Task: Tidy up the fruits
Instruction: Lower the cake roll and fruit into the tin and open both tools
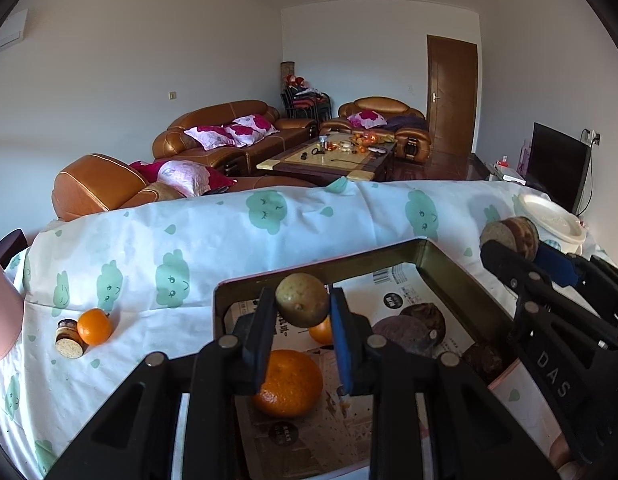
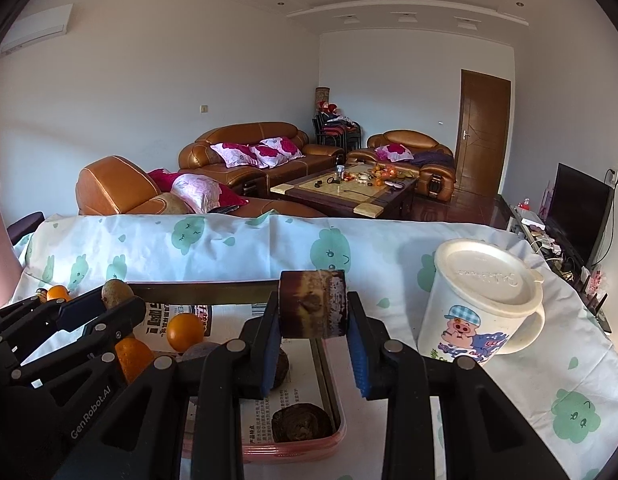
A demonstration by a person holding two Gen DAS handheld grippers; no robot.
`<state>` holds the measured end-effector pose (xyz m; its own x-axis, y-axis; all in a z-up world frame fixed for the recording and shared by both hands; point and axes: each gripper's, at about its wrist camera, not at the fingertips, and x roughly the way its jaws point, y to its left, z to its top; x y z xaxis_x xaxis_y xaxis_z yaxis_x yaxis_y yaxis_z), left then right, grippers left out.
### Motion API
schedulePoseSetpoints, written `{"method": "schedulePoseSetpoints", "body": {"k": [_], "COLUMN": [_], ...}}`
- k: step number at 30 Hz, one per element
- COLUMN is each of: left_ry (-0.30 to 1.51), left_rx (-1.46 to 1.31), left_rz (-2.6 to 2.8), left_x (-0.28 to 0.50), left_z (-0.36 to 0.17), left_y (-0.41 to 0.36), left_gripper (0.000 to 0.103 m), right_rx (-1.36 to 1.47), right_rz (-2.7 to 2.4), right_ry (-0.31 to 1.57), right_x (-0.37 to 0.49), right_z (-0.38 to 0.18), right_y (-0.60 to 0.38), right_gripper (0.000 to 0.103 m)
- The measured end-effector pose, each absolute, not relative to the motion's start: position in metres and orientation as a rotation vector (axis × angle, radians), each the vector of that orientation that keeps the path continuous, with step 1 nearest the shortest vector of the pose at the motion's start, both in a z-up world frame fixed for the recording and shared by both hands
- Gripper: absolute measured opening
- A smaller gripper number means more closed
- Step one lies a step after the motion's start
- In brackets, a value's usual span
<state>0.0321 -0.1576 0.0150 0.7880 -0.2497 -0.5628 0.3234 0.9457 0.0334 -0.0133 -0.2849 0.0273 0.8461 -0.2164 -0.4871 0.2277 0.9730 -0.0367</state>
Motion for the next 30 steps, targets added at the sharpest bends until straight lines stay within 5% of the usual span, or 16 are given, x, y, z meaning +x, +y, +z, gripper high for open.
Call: {"method": "schedulePoseSetpoints", "body": {"k": [30], "left_ry": [0.685], "left_rx": [0.123], "left_rz": [-0.325], "left_x": [0.051], "left_z": [-0.006], "left_y": [-0.159], "left_gripper": [0.029], "right_rx": [-0.01], "right_rz": [-0.018], "right_ry": [0.667], "right_x": [0.009], "right_z": [-0.001], "right_y": [-0.27], "right_gripper": [0.032]}}
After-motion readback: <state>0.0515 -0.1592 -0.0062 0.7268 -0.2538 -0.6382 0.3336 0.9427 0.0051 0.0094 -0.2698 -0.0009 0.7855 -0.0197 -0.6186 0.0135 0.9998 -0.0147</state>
